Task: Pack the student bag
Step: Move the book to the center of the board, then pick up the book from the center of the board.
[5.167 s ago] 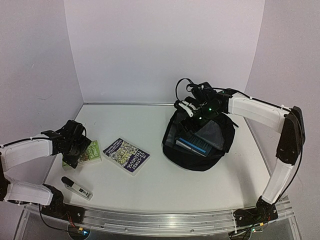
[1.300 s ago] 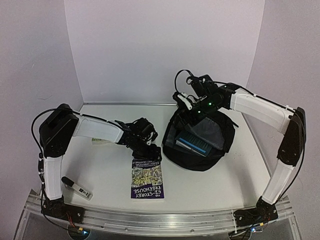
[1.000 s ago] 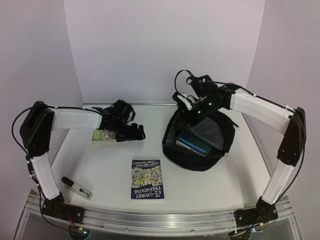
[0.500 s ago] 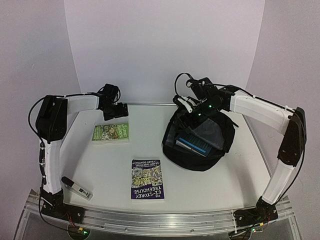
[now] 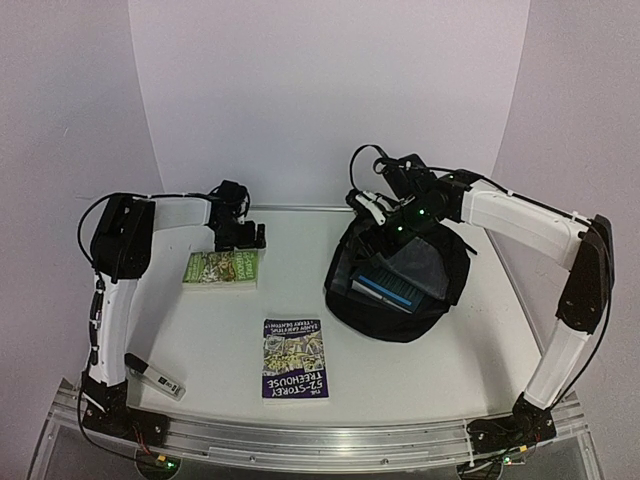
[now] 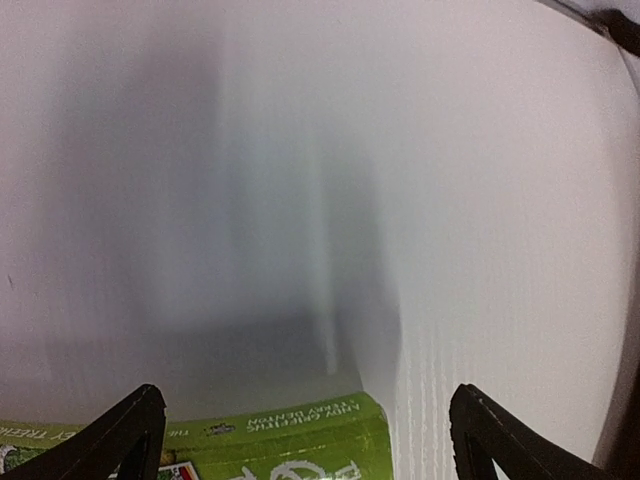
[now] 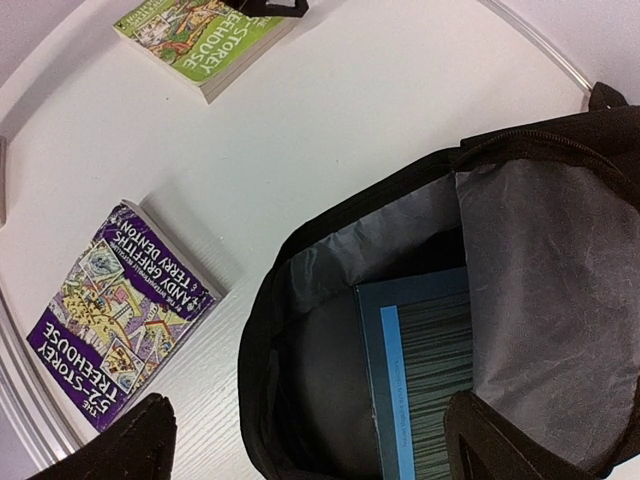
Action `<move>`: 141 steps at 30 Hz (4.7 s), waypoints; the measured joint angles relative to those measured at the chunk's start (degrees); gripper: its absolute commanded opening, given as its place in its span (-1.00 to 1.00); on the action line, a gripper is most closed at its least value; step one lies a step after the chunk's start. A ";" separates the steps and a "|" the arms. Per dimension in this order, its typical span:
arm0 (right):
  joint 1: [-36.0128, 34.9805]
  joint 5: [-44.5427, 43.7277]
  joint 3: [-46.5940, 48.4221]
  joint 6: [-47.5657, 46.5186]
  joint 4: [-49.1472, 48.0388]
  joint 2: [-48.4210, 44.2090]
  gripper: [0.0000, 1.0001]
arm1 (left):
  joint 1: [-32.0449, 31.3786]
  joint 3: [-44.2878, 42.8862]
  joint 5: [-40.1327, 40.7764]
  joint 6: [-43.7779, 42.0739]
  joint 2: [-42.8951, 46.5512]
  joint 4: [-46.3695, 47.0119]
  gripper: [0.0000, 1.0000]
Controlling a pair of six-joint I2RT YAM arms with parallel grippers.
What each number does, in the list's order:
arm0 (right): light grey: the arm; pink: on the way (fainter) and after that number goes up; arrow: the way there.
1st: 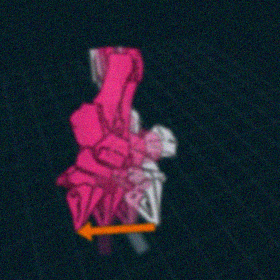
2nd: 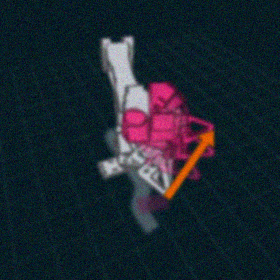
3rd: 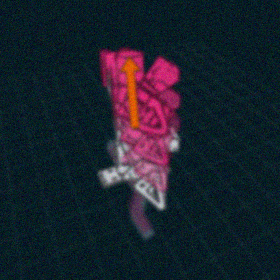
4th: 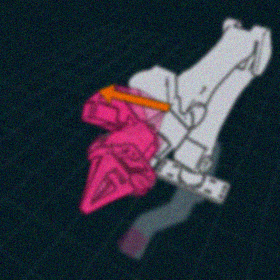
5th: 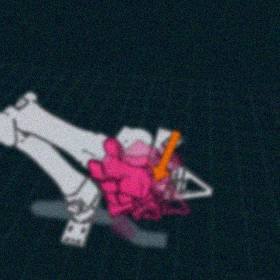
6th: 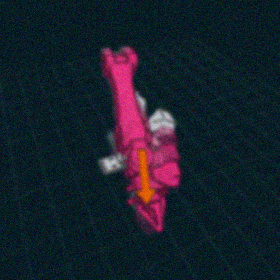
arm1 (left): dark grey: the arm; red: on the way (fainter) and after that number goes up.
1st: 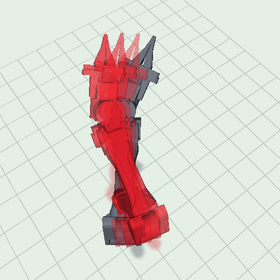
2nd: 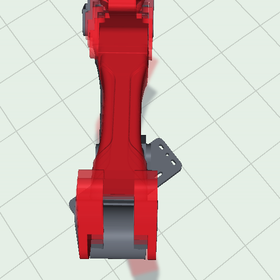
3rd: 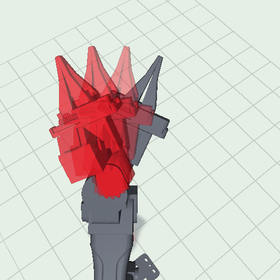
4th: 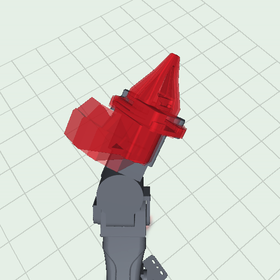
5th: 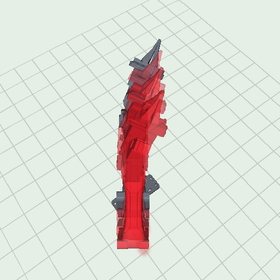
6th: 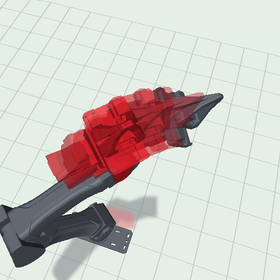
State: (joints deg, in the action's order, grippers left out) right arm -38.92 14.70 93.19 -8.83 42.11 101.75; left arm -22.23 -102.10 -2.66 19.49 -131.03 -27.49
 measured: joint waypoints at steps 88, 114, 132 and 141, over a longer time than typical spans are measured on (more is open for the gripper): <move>-9.01 20.26 24.83 32.09 -19.95 43.21 0.18 | -1.23 54.90 -11.44 25.03 35.20 23.21 -0.07; -7.69 20.97 22.55 35.25 -23.57 43.04 0.02 | -4.58 56.92 -15.02 26.67 34.61 39.82 -0.38; -8.07 22.92 19.44 31.90 -22.25 36.61 0.89 | -3.44 58.12 -16.65 24.98 46.69 31.99 -0.99; -3.57 33.38 17.27 32.80 -22.28 22.76 0.97 | -3.22 57.42 -22.39 22.24 59.48 30.63 -1.00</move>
State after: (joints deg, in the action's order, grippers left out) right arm -42.48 48.08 110.46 23.97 19.83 124.51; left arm -25.45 -44.68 -25.05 41.73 -71.55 3.14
